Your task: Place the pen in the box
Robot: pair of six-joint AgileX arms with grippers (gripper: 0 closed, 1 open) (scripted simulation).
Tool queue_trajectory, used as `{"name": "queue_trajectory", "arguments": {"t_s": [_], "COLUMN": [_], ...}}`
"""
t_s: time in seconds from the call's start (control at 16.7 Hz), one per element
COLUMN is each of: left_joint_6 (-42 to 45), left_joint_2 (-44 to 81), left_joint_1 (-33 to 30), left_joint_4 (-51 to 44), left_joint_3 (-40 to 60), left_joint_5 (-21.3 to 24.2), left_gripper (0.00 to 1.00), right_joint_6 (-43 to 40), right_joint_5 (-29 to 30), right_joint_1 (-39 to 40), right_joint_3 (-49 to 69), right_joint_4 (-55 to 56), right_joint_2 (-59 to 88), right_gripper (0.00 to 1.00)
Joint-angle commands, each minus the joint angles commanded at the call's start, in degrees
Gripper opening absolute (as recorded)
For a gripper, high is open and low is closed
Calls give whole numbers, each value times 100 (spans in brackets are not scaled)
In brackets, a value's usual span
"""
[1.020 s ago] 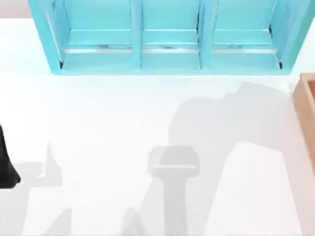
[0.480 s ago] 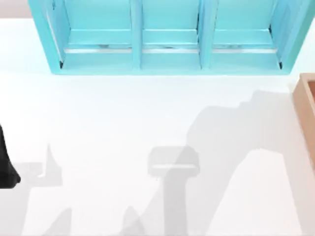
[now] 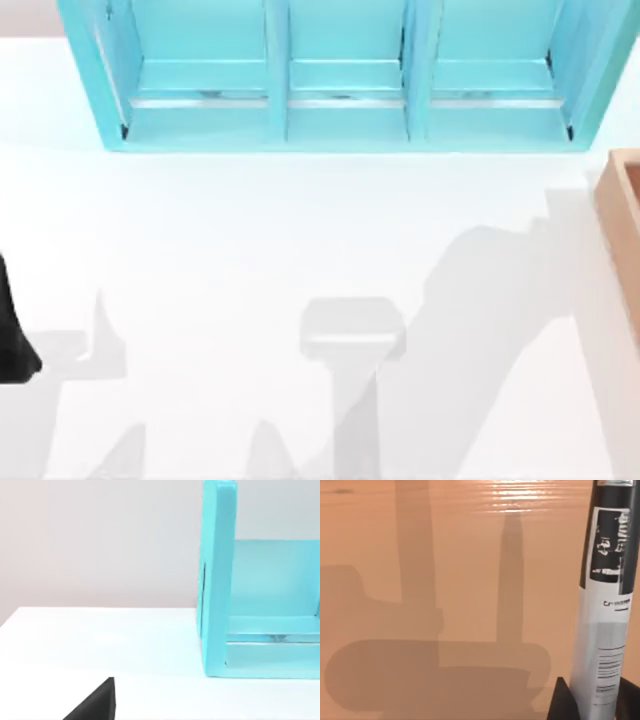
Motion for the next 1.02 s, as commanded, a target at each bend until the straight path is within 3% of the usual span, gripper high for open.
{"name": "queue_trajectory", "arguments": {"t_s": [0.78,1.02], "left_joint_6": [0,0], "left_joint_2": [0,0], "left_joint_1": [0,0], "left_joint_4": [0,0], "left_joint_3": [0,0], "left_joint_5": [0,0], "left_gripper": [100,100], "right_joint_6": [0,0], "right_joint_5": [0,0], "right_joint_1": [0,0], "right_joint_3": [0,0], "right_joint_4": [0,0], "right_joint_2": [0,0], "right_gripper": [98,100]}}
